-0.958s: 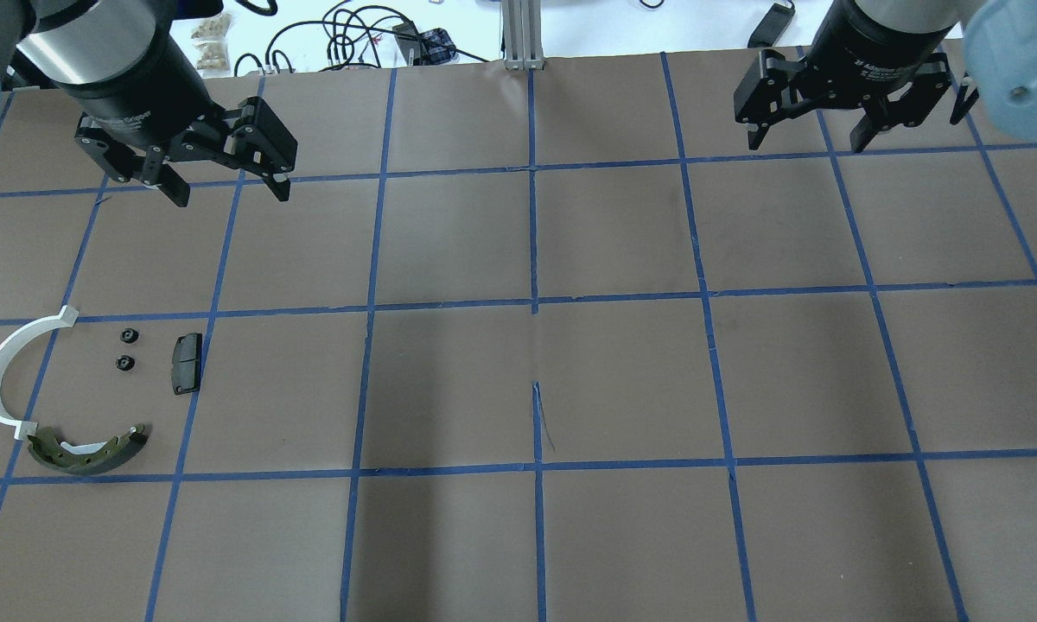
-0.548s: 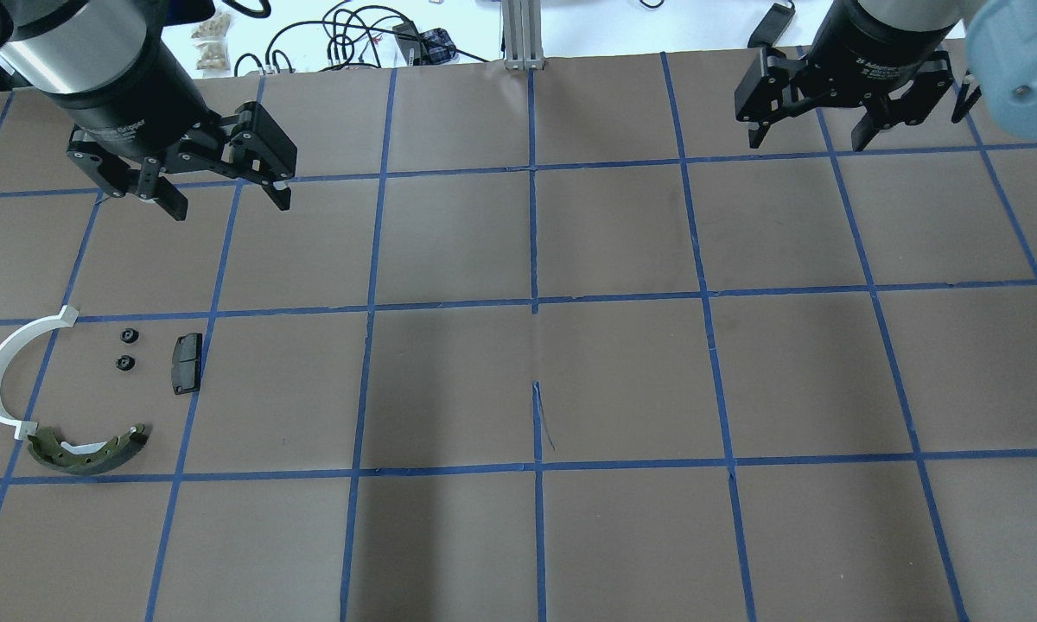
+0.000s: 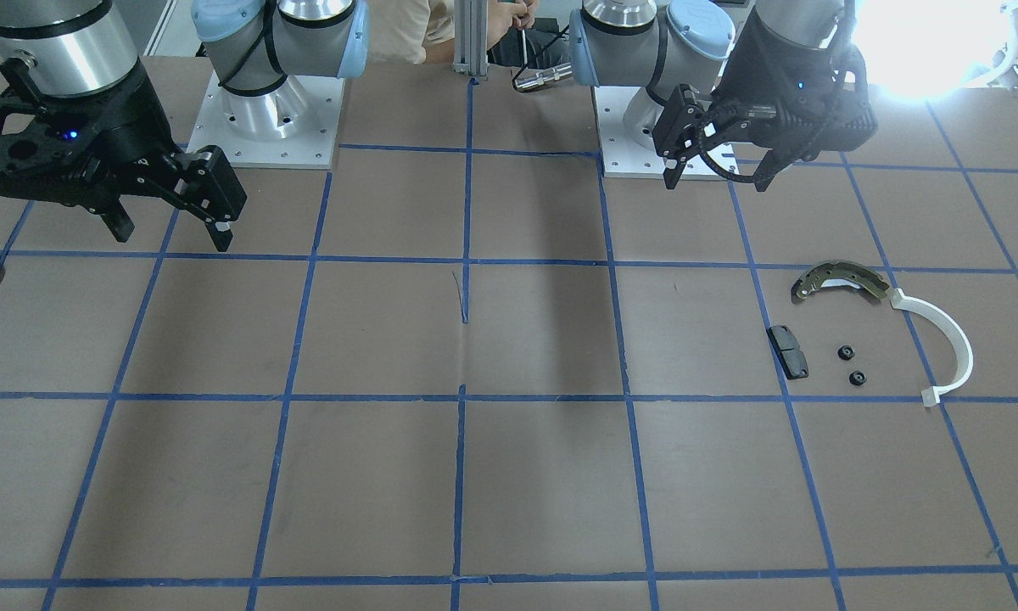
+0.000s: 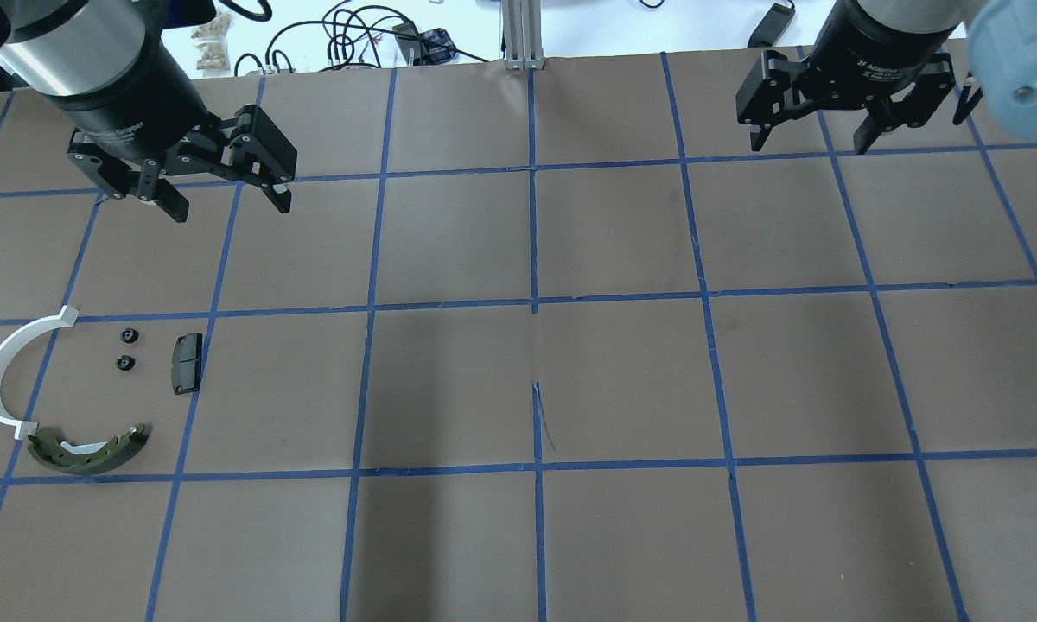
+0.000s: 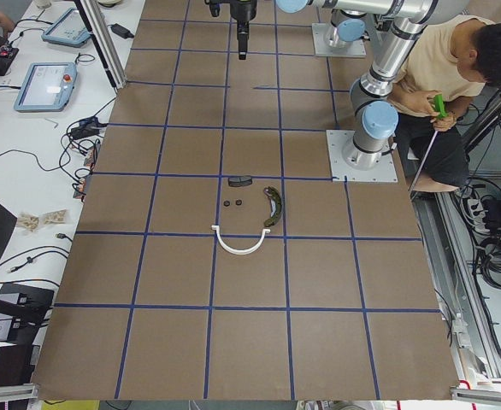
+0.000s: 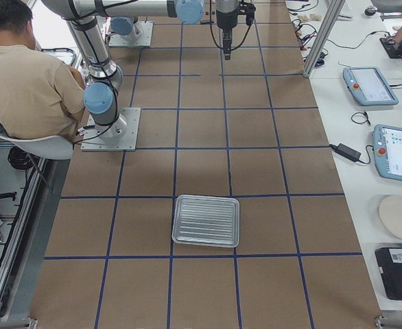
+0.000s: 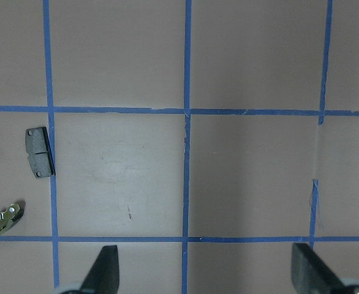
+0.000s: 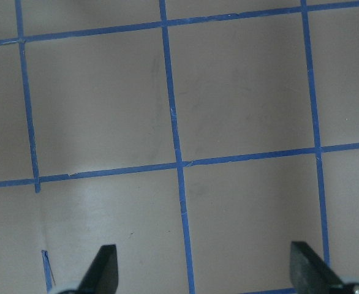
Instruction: Place bearing gear from tray to pile
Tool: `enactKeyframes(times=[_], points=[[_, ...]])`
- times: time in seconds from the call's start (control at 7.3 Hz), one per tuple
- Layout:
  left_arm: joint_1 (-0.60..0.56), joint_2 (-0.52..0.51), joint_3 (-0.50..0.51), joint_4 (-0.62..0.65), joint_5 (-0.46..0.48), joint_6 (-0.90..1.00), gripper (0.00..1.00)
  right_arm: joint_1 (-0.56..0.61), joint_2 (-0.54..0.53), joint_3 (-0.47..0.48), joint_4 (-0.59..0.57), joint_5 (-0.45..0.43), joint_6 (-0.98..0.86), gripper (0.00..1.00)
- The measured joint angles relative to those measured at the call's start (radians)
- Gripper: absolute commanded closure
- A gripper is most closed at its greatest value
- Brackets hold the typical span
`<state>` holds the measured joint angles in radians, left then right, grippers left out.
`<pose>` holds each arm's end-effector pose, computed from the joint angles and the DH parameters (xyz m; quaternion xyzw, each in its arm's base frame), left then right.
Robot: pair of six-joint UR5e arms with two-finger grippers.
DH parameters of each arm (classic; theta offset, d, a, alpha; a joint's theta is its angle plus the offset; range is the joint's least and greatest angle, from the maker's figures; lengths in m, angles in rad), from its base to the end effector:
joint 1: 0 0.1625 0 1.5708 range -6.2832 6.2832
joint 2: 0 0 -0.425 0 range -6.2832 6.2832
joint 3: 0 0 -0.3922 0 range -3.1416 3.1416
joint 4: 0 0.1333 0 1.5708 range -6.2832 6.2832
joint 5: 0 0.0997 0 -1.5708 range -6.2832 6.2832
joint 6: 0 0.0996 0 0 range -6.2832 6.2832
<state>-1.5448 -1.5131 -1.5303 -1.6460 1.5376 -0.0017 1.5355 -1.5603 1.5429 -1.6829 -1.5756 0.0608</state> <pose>-0.1244 -0.4712 0.5280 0.0137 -0.9997 0.0117 0.0165 0.1148 -0.5127 0.5084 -0.0481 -0.9967 0.0647 0.0016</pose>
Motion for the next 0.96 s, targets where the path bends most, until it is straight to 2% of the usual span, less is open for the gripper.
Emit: enactKeyframes(times=[0.96], points=[[-0.001,-0.01,-0.004,0.01,-0.002,0.0,0.0,0.0,0.0,-0.001,0.022,0.008,-0.005,0.0]])
